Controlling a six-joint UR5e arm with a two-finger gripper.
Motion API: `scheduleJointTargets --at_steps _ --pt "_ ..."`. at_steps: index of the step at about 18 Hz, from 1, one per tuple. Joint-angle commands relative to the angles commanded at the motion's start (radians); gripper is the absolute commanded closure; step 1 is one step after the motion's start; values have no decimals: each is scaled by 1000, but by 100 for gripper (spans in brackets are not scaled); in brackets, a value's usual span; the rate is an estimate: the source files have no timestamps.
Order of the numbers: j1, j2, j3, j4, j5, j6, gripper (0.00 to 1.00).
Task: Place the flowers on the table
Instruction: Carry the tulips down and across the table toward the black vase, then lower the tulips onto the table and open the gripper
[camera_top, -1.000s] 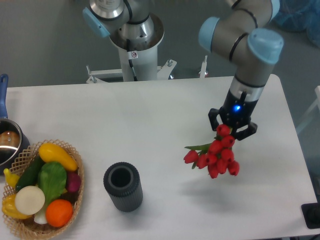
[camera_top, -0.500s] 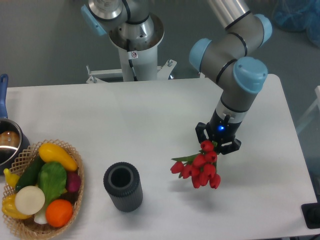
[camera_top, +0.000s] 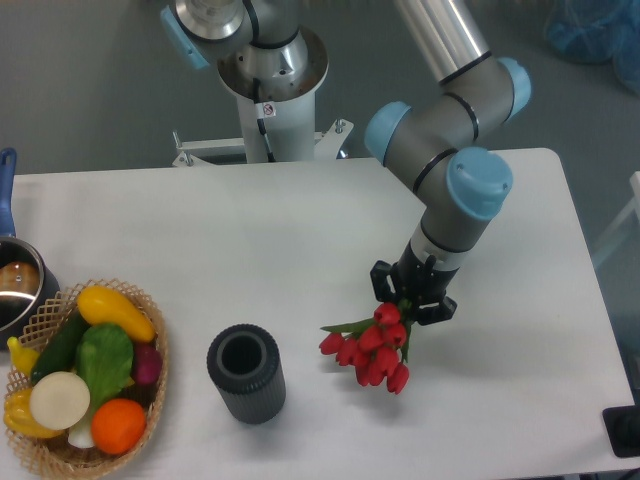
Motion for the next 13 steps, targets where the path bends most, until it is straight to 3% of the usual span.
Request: scheduleJointTargets --at_steps 7,13 --pt "-14 -25 5 6 0 -8 73" --pt "-15 -26 8 6 0 -8 65"
